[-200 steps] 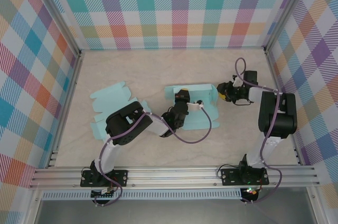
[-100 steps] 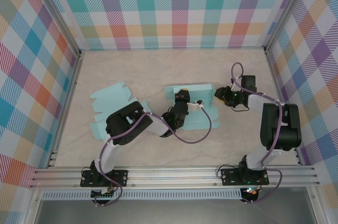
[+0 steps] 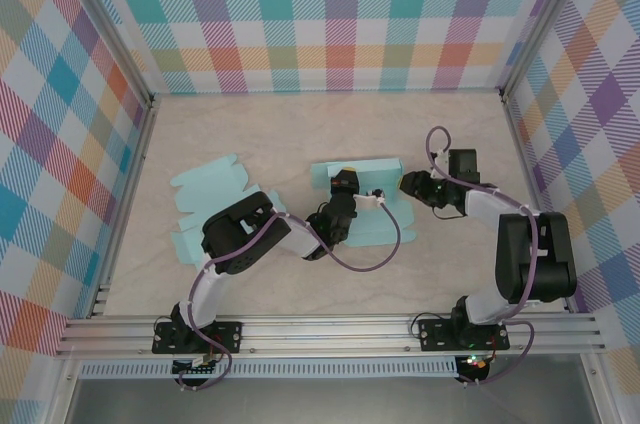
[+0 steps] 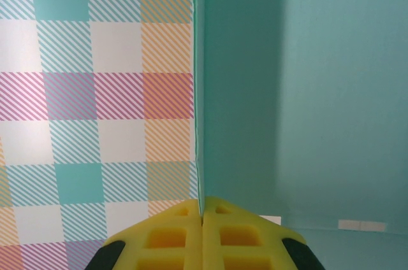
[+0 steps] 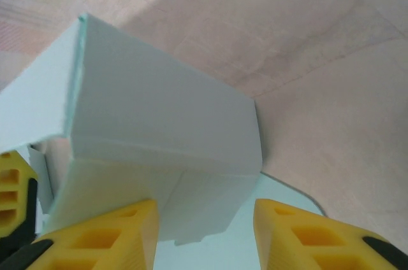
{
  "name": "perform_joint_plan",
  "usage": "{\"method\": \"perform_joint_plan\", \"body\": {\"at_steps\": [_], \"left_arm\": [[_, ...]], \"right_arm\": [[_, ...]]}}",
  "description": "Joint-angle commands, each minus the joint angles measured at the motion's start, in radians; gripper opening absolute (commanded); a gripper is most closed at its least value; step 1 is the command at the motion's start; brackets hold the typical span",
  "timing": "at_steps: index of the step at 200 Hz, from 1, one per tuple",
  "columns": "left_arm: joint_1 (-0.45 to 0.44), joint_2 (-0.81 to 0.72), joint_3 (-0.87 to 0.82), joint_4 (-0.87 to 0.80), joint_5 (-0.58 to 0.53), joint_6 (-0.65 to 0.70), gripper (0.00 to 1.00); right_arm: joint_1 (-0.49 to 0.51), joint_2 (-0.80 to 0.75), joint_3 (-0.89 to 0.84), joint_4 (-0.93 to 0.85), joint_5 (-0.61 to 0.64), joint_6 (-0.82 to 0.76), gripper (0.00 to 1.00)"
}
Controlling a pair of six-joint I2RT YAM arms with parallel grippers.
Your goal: Fold the paper box
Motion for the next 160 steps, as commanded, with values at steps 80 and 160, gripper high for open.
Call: {"method": "perform_joint_plan", "body": {"at_steps": [80, 160], "left_arm": [[-0.012, 0.033, 0.013, -0.028, 0.024, 0.007, 0.0], [-0.015, 0.034, 0.009, -0.028, 0.03, 0.008, 0.0]], "right_arm": [[0.058, 0.083, 0.052, 0.097, 0.074, -0.068, 0.47], [0.101, 0.099, 0.038, 0.198, 0.244, -0.068, 0.46]]}}
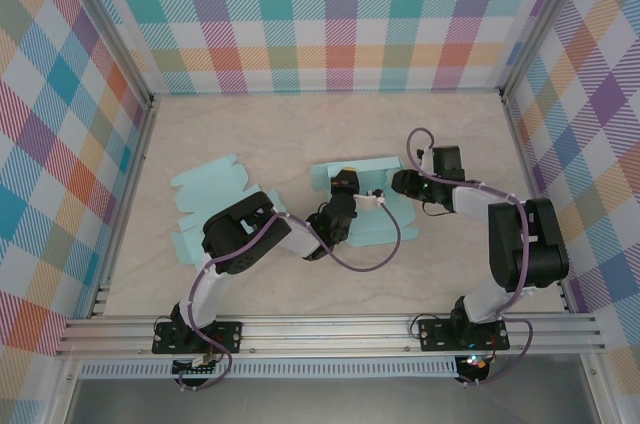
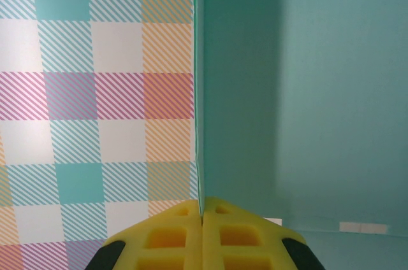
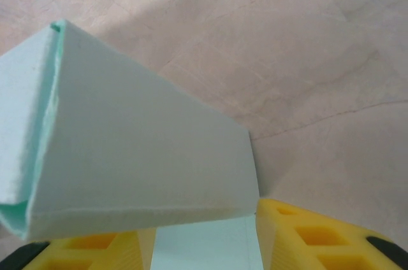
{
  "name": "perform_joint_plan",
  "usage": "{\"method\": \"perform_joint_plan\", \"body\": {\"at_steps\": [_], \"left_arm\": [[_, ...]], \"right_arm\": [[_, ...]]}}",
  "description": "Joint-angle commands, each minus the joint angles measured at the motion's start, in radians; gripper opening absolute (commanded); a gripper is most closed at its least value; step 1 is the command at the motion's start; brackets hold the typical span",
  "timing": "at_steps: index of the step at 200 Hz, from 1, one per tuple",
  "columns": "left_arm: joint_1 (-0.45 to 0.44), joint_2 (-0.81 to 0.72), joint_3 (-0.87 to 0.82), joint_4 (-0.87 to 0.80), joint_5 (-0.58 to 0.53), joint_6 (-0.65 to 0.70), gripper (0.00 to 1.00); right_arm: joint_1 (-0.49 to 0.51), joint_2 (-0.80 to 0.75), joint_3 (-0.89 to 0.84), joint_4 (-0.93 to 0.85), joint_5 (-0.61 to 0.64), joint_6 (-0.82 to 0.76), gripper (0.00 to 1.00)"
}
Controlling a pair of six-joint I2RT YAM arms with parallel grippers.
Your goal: Fold the paper box
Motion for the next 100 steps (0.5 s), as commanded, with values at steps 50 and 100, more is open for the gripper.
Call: {"method": "perform_joint_plan", "body": {"at_steps": [50, 100], "left_arm": [[-0.01, 0.029, -0.002, -0.031, 0.042, 0.008, 0.0], [-0.01, 0.027, -0.003, -0.032, 0.047, 0.006, 0.0]], "right_arm": [[0.036, 0.032, -0.006, 0.169, 0.143, -0.026, 0.45], [0.072, 0.065, 0.028, 0.165, 0.237, -0.042, 0.41]]}}
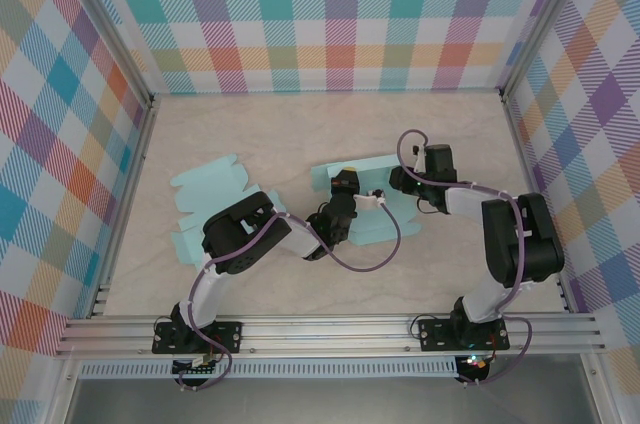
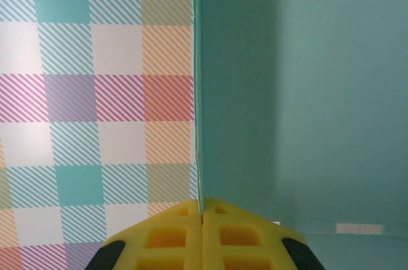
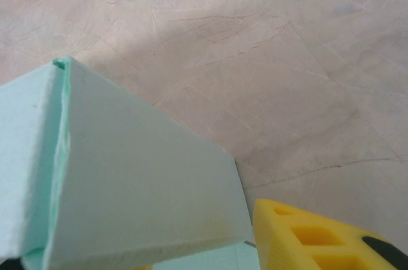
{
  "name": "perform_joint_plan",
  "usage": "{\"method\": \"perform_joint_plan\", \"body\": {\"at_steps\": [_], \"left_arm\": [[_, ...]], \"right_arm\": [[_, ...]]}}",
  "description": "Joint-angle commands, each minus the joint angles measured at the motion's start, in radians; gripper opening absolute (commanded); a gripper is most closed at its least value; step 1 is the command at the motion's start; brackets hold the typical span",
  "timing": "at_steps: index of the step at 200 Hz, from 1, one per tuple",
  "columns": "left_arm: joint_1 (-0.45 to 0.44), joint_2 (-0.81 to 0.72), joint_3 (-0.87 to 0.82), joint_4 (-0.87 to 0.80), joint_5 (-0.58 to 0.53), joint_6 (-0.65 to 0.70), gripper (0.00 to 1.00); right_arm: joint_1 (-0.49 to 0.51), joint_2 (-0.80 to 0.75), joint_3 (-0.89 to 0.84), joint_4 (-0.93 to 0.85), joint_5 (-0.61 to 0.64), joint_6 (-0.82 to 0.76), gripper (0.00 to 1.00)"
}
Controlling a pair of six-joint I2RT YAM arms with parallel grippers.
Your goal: Fold the paper box
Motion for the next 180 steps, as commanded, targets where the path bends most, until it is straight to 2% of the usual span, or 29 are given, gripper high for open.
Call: {"method": "perform_joint_plan", "body": {"at_steps": [1, 69, 100, 106, 129, 180], "left_arm": [[-0.01, 0.027, -0.003, -0.032, 0.039, 0.006, 0.0], [-0.011, 0.014, 0.001, -0.032, 0.039, -0.01, 0.0], [-0.012, -0.029, 0.001, -0.033, 0.03, -0.077, 0.0], [-0.011, -0.041, 0.002, -0.038, 0.026, -0.1, 0.01], [-0.013, -0.112, -0.005, -0.086, 0.009, -0.213, 0.14], [-0.013, -0.327, -0.087, -0.22, -0.001, -0.525, 0.23]], "right_arm": [[0.022, 0.026, 0.033, 0.045, 0.091, -0.032, 0.41], [0.09, 0.028, 0.038, 0.043, 0.289, -0.055, 0.27], [0.107, 0.028, 0.04, 0.039, 0.32, -0.071, 0.13], [0.113, 0.025, 0.039, 0.037, 0.328, -0.075, 0.11], [0.126, 0.02, 0.036, 0.033, 0.345, -0.085, 0.06], [0.139, -0.009, 0.018, 0.027, 0.358, -0.092, 0.01]]}}
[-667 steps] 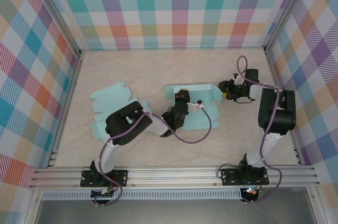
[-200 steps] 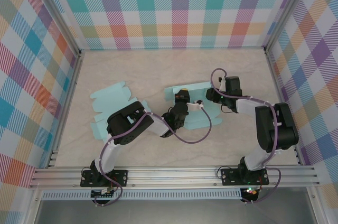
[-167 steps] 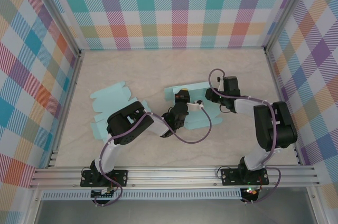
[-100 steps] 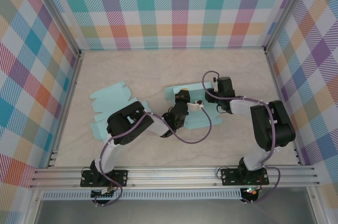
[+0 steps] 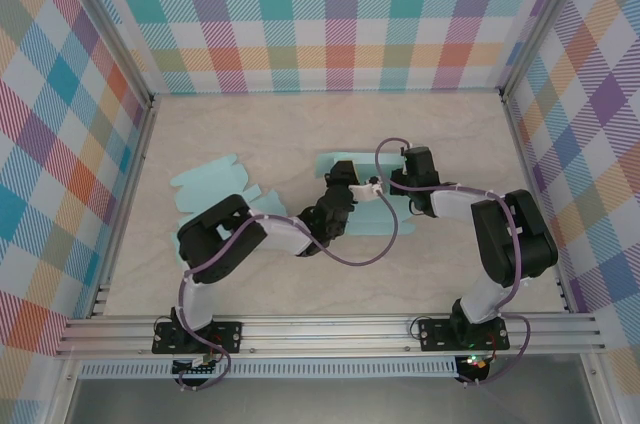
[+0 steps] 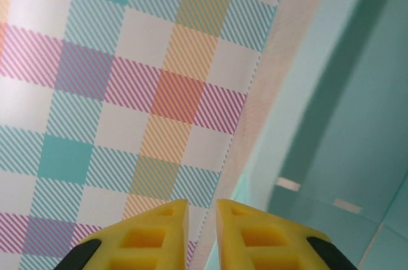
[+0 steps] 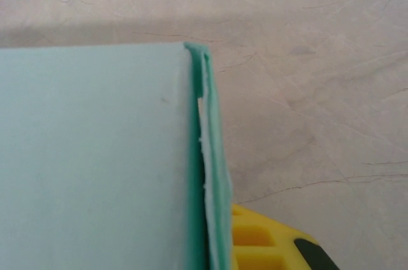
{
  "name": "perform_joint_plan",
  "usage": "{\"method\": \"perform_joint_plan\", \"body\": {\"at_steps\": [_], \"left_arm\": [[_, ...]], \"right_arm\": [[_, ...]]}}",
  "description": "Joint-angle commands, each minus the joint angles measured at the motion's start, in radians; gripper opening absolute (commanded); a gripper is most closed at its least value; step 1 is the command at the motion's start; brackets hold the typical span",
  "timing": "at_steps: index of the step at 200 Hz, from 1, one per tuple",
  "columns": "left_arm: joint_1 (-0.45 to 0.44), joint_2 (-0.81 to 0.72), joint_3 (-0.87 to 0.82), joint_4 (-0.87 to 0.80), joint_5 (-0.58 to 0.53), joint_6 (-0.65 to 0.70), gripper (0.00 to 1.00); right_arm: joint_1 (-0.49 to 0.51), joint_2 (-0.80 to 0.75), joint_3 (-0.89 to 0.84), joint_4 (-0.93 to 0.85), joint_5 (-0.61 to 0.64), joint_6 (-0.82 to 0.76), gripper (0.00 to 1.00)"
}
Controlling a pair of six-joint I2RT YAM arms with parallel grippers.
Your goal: Fold the paper box
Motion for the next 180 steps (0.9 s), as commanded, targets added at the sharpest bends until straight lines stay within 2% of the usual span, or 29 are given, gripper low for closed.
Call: {"method": "perform_joint_plan", "body": {"at_steps": [1, 25, 56, 80, 97, 119, 125, 149, 180], "left_arm": [[-0.007, -0.116, -0.048, -0.065, -0.022, -0.216, 0.23], [-0.006, -0.216, -0.089, -0.12, -0.044, -0.361, 0.28], [0.01, -0.371, -0.114, -0.288, -0.068, -0.635, 0.43], [0.069, -0.492, -0.106, -0.507, -0.05, -0.941, 0.61], [0.13, -0.584, -0.113, -0.641, -0.028, -1.181, 0.81], [0.235, -0.688, -0.145, -0.757, 0.108, -1.444, 0.94], [0.257, -0.711, -0.159, -0.769, 0.131, -1.496, 1.0], [0.311, -0.785, -0.2, -0.809, 0.173, -1.626, 1.0], [0.321, -0.817, -0.21, -0.832, 0.22, -1.701, 1.0]], "right_arm": [[0.01, -0.027, 0.007, 0.016, 0.024, 0.008, 0.01], [0.014, -0.056, -0.014, 0.021, 0.024, 0.004, 0.0], [0.02, -0.109, -0.03, -0.007, 0.031, -0.01, 0.0], [0.019, -0.145, -0.028, -0.044, 0.01, -0.014, 0.0], [0.02, -0.173, -0.024, -0.079, -0.01, -0.015, 0.0], [0.02, -0.222, -0.024, -0.124, -0.03, -0.013, 0.0], [0.02, -0.238, -0.021, -0.142, -0.032, -0.012, 0.0], [0.02, -0.29, -0.005, -0.221, -0.06, -0.019, 0.0], [0.02, -0.346, 0.003, -0.3, -0.044, -0.009, 0.0]]}}
